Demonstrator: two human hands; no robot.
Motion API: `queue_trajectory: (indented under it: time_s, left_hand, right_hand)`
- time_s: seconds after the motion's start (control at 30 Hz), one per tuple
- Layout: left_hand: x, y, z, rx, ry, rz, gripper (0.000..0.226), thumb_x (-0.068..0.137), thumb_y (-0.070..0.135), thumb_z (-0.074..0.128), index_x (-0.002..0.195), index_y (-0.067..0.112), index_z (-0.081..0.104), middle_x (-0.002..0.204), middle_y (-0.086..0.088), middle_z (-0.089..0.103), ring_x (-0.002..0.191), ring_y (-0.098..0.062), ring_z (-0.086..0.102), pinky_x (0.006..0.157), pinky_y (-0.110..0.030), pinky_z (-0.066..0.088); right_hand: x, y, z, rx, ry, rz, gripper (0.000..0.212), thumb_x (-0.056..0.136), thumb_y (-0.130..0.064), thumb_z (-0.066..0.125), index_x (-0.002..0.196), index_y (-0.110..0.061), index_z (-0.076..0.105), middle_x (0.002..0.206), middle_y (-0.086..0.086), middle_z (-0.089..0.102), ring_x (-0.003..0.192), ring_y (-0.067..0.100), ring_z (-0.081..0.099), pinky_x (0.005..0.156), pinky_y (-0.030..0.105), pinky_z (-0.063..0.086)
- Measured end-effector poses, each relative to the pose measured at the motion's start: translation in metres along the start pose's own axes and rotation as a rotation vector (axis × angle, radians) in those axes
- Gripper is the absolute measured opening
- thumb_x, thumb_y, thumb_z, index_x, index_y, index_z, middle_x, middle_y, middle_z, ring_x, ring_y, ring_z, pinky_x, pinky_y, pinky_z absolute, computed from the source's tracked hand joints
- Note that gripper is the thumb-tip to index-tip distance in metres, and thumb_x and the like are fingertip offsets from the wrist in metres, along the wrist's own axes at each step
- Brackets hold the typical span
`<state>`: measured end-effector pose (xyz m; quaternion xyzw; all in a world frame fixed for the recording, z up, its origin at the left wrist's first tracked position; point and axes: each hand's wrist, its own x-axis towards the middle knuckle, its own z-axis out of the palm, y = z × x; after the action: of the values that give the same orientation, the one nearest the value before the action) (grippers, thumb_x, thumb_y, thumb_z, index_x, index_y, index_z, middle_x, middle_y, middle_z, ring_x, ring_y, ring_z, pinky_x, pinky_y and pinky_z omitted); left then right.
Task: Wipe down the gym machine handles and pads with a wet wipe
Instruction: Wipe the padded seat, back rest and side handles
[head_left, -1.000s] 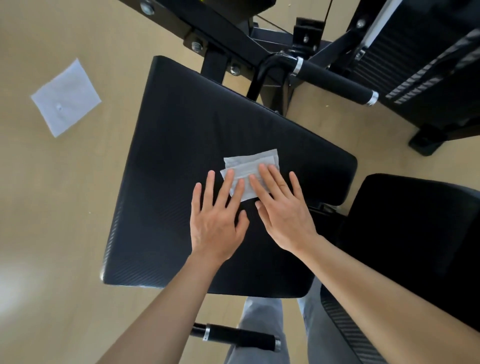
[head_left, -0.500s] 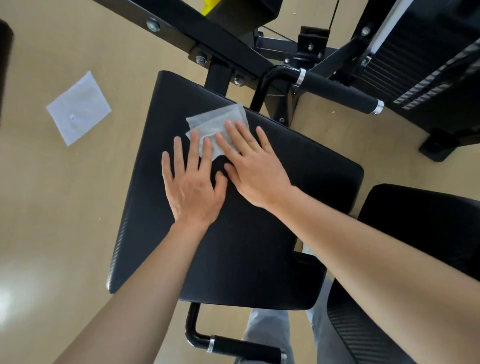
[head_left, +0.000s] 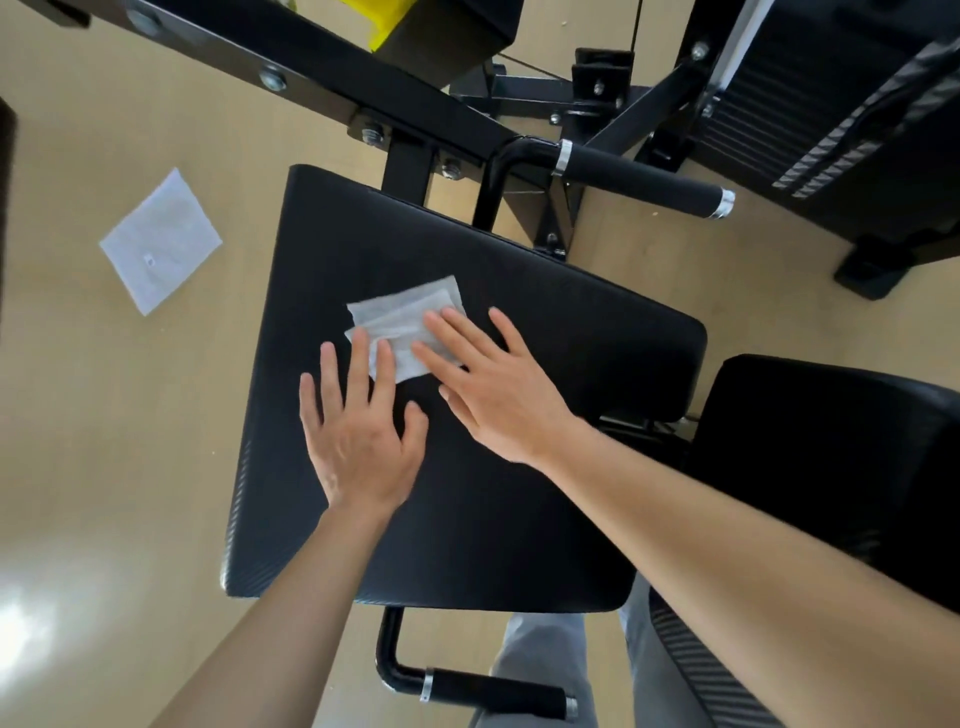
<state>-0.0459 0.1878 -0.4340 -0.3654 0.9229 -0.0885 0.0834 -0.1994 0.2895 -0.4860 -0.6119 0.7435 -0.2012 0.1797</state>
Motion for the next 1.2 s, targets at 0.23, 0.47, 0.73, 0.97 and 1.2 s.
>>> queue_trajectory:
  time_s: [0.23,0.47,0.73,0.97,1.2]
  left_hand:
    - [0.061,-0.008,-0.013,-0.072,0.037,-0.184,0.06,0.099,0.038,0.039,0.155,0.017,0.043,0.168,-0.005,0.028,0.155,-0.032,0.022,0.124,-0.052,0.022]
    - [0.06,0.01,-0.009,-0.19,0.357,-0.158,0.028,0.098,0.023,0.06,0.123,0.019,0.07,0.148,-0.006,0.056,0.138,-0.03,0.05,0.103,-0.047,0.047]
    - [0.102,0.011,0.003,-0.254,0.142,-0.121,0.043,0.107,0.035,0.045,0.148,0.022,0.054,0.162,-0.006,0.039,0.151,-0.029,0.033,0.117,-0.048,0.038]
    - [0.153,0.004,-0.019,-0.527,0.146,-0.323,0.022,0.099,0.04,0.055,0.117,0.031,0.066,0.15,0.01,0.05,0.136,-0.017,0.049,0.104,-0.046,0.048]
    - [0.166,-0.018,-0.022,-0.529,-0.023,-0.303,0.055,0.104,0.041,0.05,0.157,0.034,0.038,0.169,0.009,0.021,0.154,-0.014,0.026,0.121,-0.039,0.031]
  right_hand:
    - [0.063,-0.005,-0.018,0.042,0.094,0.017,0.054,0.104,-0.032,0.044,0.156,-0.02,0.037,0.168,0.009,0.022,0.156,0.025,0.015,0.126,0.052,0.014]
    - [0.007,0.014,-0.014,0.063,0.312,0.375,0.053,0.094,-0.028,0.065,0.144,-0.016,0.052,0.156,0.013,0.044,0.142,0.034,0.041,0.114,0.053,0.037]
    - [-0.009,0.03,-0.007,-0.022,0.214,0.39,0.064,0.097,-0.043,0.062,0.153,-0.02,0.041,0.163,0.012,0.033,0.15,0.033,0.031,0.12,0.054,0.03]
    - [-0.008,0.03,-0.011,-0.021,0.221,0.394,0.064,0.096,-0.045,0.063,0.152,-0.021,0.044,0.162,0.011,0.036,0.149,0.033,0.034,0.119,0.054,0.033]
    - [-0.006,0.029,-0.02,-0.004,0.176,0.413,0.066,0.092,-0.045,0.068,0.15,-0.021,0.047,0.16,0.011,0.04,0.148,0.034,0.036,0.117,0.055,0.036]
